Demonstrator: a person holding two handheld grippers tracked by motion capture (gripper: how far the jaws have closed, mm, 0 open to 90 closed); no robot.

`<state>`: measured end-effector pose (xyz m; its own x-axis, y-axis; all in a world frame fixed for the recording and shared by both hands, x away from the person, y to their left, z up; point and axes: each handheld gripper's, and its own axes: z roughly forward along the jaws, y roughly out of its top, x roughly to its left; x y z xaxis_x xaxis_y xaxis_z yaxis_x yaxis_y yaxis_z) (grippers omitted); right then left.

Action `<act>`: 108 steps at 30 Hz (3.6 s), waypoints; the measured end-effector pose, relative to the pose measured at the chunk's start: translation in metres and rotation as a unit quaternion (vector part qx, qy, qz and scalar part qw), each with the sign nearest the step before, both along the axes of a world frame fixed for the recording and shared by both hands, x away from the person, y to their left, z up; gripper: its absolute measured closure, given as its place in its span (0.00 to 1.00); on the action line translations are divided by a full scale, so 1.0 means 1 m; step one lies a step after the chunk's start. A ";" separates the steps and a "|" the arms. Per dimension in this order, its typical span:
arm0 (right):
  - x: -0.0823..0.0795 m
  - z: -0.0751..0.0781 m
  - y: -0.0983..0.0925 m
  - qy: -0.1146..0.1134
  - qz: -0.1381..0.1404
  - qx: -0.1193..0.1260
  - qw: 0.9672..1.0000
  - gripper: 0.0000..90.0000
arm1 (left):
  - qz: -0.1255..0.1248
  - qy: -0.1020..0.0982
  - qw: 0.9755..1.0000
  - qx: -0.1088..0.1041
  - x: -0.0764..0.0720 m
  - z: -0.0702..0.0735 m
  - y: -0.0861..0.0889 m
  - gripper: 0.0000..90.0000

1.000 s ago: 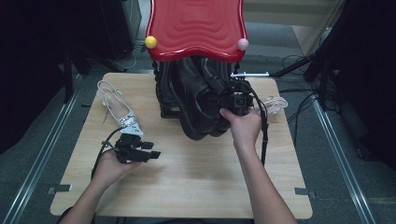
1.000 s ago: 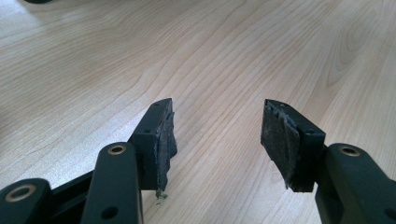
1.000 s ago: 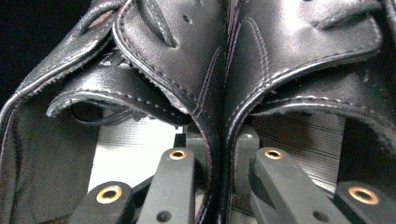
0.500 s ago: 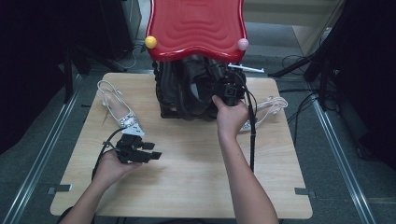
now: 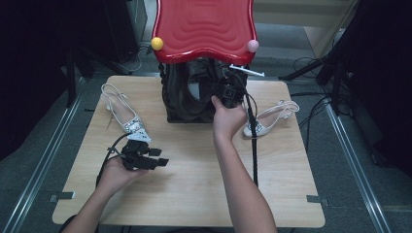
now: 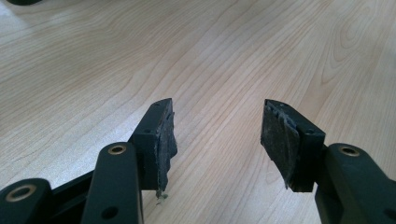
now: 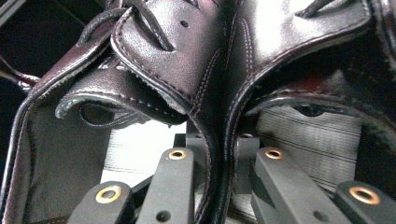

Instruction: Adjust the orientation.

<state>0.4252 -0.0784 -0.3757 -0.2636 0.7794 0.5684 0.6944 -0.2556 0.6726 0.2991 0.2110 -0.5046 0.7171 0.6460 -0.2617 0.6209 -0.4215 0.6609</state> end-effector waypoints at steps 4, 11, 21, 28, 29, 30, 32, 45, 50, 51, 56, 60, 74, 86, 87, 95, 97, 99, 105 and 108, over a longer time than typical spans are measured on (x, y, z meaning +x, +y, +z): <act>0.002 -0.003 0.007 -0.002 -0.008 -0.005 1.000 0.91 | 0.000 0.000 1.000 0.000 0.000 0.000 0.000 0.50; 0.009 -0.008 0.026 0.005 -0.007 -0.039 0.999 0.87 | -0.001 -0.002 1.000 -0.002 -0.001 0.001 0.000 0.50; 0.010 -0.010 0.036 -0.001 0.021 -0.071 0.997 0.75 | -0.003 -0.001 1.000 -0.004 0.000 0.001 0.000 0.50; 0.009 -0.015 0.045 -0.002 0.032 -0.086 0.996 0.69 | -0.003 -0.001 1.000 -0.005 0.000 0.001 0.001 0.50; 0.010 -0.015 0.045 -0.001 0.033 -0.084 0.996 0.68 | -0.003 -0.001 1.000 -0.005 0.000 0.001 0.001 0.50; 0.009 -0.015 0.044 0.001 0.034 -0.083 0.996 0.68 | -0.003 -0.001 1.000 -0.005 0.000 0.001 0.001 0.50; 0.011 -0.015 0.043 -0.005 0.039 -0.081 0.996 0.67 | -0.002 -0.001 1.000 -0.006 0.000 0.001 0.001 0.50; 0.009 -0.010 0.035 0.004 0.067 -0.037 0.997 0.61 | 0.000 -0.002 1.000 -0.007 0.000 0.002 0.002 0.50; 0.006 -0.007 0.031 -0.004 0.077 -0.038 0.996 0.62 | -0.001 -0.003 1.000 -0.006 0.000 0.001 0.001 0.50; 0.005 -0.006 0.031 -0.002 0.077 -0.038 0.996 0.62 | -0.002 -0.003 1.000 -0.004 0.000 0.001 0.001 0.50; 0.003 -0.005 0.029 -0.009 0.083 -0.043 0.996 0.62 | -0.001 -0.003 1.000 -0.005 0.000 0.001 0.001 0.50; 0.000 -0.003 0.026 -0.010 0.086 -0.048 0.995 0.62 | 0.002 -0.002 1.000 -0.007 0.000 0.002 0.002 0.50; -0.020 0.007 0.008 -0.027 0.131 -0.053 0.990 0.61 | -0.013 -0.009 1.000 -0.008 0.000 0.017 -0.002 0.50; -0.045 0.021 -0.007 -0.051 0.191 -0.064 0.978 0.60 | -0.019 -0.027 0.999 -0.028 0.015 0.062 0.002 0.51; -0.048 0.022 -0.009 -0.052 0.193 -0.066 0.978 0.60 | -0.020 -0.029 0.999 -0.033 0.016 0.068 0.002 0.51; -0.074 0.017 -0.032 -0.066 0.218 -0.076 0.971 0.59 | -0.029 -0.056 0.998 -0.031 0.028 0.109 -0.003 0.54; -0.077 0.015 -0.034 -0.068 0.221 -0.076 0.970 0.59 | -0.032 -0.060 0.997 -0.030 0.031 0.119 -0.007 0.55; -0.084 0.009 -0.041 -0.069 0.227 -0.075 0.968 0.59 | -0.039 -0.063 0.997 -0.031 0.036 0.129 -0.011 0.56; -0.092 -0.002 -0.047 -0.068 0.236 -0.081 0.966 0.60 | -0.062 -0.085 0.994 -0.016 0.052 0.159 -0.025 0.69; -0.095 -0.013 -0.050 -0.059 0.241 -0.077 0.966 0.61 | -0.070 -0.088 0.993 -0.024 0.061 0.174 -0.030 0.82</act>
<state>0.3297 -0.1281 -0.3884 -0.6729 0.6227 0.3993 0.6239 0.1877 0.7586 0.3603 0.1814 -0.3308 0.8369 0.5261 -0.1515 0.4305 -0.4616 0.7756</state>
